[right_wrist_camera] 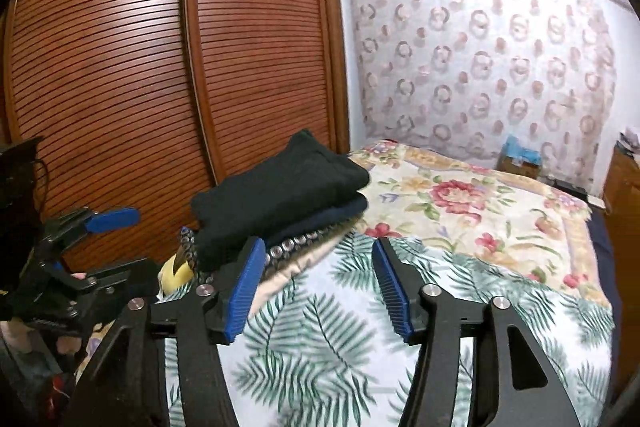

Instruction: Fold small clothes

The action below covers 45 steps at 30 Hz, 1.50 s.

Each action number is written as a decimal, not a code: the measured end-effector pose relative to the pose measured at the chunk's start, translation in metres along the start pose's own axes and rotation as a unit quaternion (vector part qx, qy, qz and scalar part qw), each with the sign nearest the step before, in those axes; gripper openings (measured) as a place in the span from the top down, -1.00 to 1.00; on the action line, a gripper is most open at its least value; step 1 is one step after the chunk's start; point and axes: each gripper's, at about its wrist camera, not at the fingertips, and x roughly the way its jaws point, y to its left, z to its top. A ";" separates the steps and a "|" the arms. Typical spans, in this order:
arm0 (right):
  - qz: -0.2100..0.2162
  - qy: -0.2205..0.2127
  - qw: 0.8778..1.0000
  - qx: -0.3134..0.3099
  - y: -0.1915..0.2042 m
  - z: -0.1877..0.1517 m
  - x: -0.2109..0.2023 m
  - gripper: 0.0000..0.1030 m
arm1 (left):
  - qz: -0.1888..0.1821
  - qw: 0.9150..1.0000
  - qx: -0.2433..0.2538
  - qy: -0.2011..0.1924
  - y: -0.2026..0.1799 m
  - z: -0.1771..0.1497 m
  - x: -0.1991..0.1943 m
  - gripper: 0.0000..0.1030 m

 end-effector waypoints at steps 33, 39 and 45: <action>-0.197 -0.075 0.974 0.084 0.101 -0.069 -0.222 -0.65 | -0.040 0.998 0.016 -0.048 -0.101 0.008 -0.070 -0.70; -0.210 -0.080 0.971 0.086 0.111 -0.072 -0.218 -0.65 | -0.030 0.998 0.014 -0.058 -0.099 0.009 -0.076 -0.70; -0.212 -0.079 0.970 0.087 0.117 -0.074 -0.215 -0.65 | -0.028 0.998 0.015 -0.058 -0.098 0.007 -0.077 -0.70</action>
